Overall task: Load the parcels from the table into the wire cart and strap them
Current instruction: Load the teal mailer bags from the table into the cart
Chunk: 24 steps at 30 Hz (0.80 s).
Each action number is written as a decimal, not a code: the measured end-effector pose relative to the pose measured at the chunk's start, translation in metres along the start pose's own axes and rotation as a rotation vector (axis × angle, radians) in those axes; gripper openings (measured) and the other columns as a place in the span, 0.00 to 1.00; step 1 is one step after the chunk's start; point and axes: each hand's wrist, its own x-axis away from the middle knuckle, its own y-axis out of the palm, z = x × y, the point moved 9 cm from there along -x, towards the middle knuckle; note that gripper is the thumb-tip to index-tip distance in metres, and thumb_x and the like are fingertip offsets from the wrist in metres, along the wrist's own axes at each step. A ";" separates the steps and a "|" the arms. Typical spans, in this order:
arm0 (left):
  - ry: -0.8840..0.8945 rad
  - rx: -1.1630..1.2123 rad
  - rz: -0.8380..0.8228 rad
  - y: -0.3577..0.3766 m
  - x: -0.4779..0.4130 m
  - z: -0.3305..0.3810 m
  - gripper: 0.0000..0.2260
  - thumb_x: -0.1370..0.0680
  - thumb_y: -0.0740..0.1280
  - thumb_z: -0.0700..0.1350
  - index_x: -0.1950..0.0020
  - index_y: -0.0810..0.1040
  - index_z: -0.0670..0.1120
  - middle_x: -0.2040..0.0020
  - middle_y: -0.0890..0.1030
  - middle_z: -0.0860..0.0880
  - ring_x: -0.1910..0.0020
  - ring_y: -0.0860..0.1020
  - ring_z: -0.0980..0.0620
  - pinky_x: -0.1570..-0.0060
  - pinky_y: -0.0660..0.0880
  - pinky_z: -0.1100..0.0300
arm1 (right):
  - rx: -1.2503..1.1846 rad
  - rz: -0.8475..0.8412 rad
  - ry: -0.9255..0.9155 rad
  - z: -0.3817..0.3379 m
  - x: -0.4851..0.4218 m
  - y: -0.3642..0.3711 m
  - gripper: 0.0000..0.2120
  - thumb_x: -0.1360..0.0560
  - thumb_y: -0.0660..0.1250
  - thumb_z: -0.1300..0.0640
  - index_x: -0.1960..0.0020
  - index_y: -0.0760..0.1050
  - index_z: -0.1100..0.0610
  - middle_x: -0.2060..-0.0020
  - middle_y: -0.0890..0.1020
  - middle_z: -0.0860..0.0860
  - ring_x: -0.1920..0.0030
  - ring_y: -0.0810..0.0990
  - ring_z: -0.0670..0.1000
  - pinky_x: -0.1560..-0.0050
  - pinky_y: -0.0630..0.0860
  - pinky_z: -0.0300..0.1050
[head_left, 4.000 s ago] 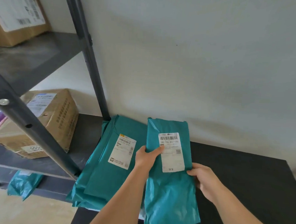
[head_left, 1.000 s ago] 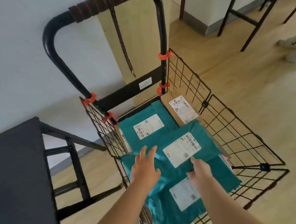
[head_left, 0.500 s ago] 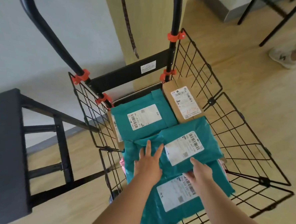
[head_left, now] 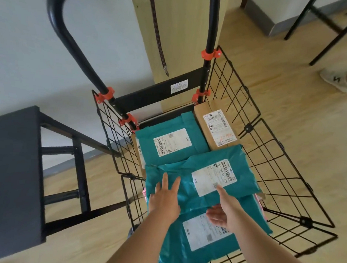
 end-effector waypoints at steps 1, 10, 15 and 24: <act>-0.004 -0.005 0.003 0.000 0.002 -0.001 0.40 0.22 0.67 0.45 0.21 0.42 0.57 0.20 0.38 0.44 0.23 0.53 0.41 0.31 0.68 0.48 | 0.056 -0.015 0.007 0.000 0.002 0.000 0.34 0.25 0.63 0.32 0.55 0.77 0.67 0.73 0.83 0.58 0.74 0.83 0.56 0.72 0.79 0.45; -0.086 0.054 -0.010 0.010 0.006 0.003 0.39 0.24 0.68 0.44 0.21 0.47 0.55 0.20 0.40 0.45 0.23 0.54 0.42 0.31 0.66 0.48 | 0.589 0.540 -0.543 -0.066 0.018 -0.075 0.16 0.23 0.57 0.47 0.65 0.70 0.55 0.71 0.74 0.51 0.71 0.72 0.51 0.67 0.68 0.45; -0.131 0.072 -0.060 0.011 0.015 -0.004 0.36 0.23 0.68 0.46 0.21 0.50 0.54 0.20 0.48 0.44 0.25 0.59 0.43 0.34 0.68 0.48 | 0.732 0.359 -0.575 -0.076 0.020 -0.044 0.11 0.23 0.58 0.55 0.63 0.70 0.55 0.72 0.74 0.49 0.73 0.69 0.49 0.71 0.66 0.42; -0.163 0.049 0.022 -0.018 0.049 -0.020 0.30 0.23 0.67 0.46 0.23 0.58 0.50 0.26 0.60 0.44 0.27 0.61 0.42 0.31 0.66 0.47 | 1.236 0.276 -0.854 -0.077 0.075 0.034 0.07 0.21 0.57 0.54 0.56 0.72 0.51 0.65 0.77 0.45 0.65 0.76 0.46 0.69 0.70 0.42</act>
